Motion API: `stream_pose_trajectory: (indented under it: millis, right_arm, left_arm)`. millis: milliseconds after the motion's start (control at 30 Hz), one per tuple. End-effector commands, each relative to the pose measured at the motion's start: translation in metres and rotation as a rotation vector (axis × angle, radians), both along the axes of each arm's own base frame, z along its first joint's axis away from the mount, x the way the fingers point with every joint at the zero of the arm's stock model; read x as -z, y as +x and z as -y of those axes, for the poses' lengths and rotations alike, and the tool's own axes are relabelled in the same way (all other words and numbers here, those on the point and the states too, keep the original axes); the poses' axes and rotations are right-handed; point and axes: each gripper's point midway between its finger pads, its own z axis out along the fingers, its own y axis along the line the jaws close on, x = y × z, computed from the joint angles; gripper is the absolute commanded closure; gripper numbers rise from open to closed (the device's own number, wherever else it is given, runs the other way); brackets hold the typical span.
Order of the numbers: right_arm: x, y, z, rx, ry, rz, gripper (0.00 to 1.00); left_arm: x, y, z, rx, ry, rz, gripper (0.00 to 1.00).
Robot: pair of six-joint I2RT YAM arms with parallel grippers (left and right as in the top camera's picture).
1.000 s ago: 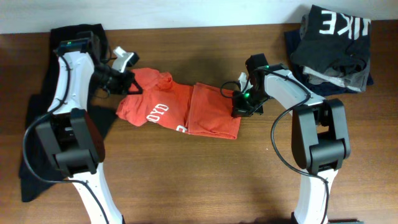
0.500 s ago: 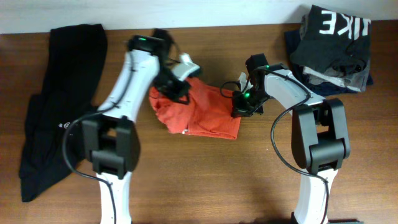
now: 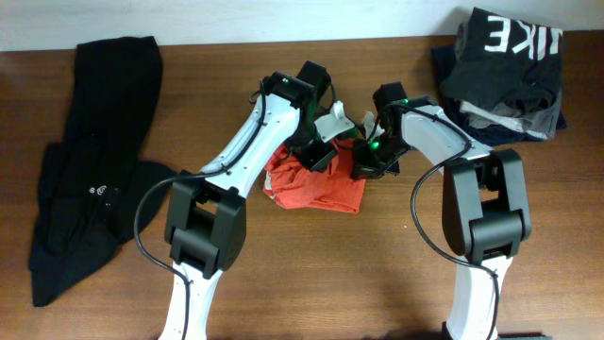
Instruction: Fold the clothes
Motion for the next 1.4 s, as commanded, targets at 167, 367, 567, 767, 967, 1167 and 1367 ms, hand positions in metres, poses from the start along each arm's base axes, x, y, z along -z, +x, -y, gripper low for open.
stream_pose_trajectory:
  millis: [167, 367, 567, 767, 967, 1167, 1367]
  right_arm:
    - [-0.055, 0.042, 0.032, 0.112, 0.04, 0.137, 0.96]
    - [-0.11, 0.064, 0.086, 0.235, 0.04, 0.244, 0.96]
    - [-0.122, 0.067, 0.122, 0.322, 0.073, 0.253, 0.96]
    - [-0.122, 0.067, 0.128, 0.317, 0.069, 0.263, 0.96]
    - [-0.122, 0.067, 0.127, 0.308, 0.068, 0.268, 0.96]
    - [-0.122, 0.067, 0.127, 0.294, 0.067, 0.274, 0.96]
    - [-0.121, 0.059, 0.101, 0.169, 0.069, 0.283, 0.91]
  left_arm:
    - [0.009, 0.005, 0.0, -0.031, 0.011, -0.01, 0.99]
    - [0.012, 0.007, 0.005, -0.054, -0.001, -0.017, 0.99]
    - [0.0, 0.003, 0.036, -0.043, -0.149, -0.047, 0.01]
    - [-0.024, -0.004, 0.061, -0.033, -0.32, -0.114, 0.01]
    - [-0.094, 0.013, 0.078, -0.009, -0.452, -0.022, 0.01]
    - [-0.186, 0.041, 0.072, -0.059, -0.55, 0.18, 0.01]
    - [-0.263, 0.092, 0.004, -0.331, -0.598, 0.369, 0.01]
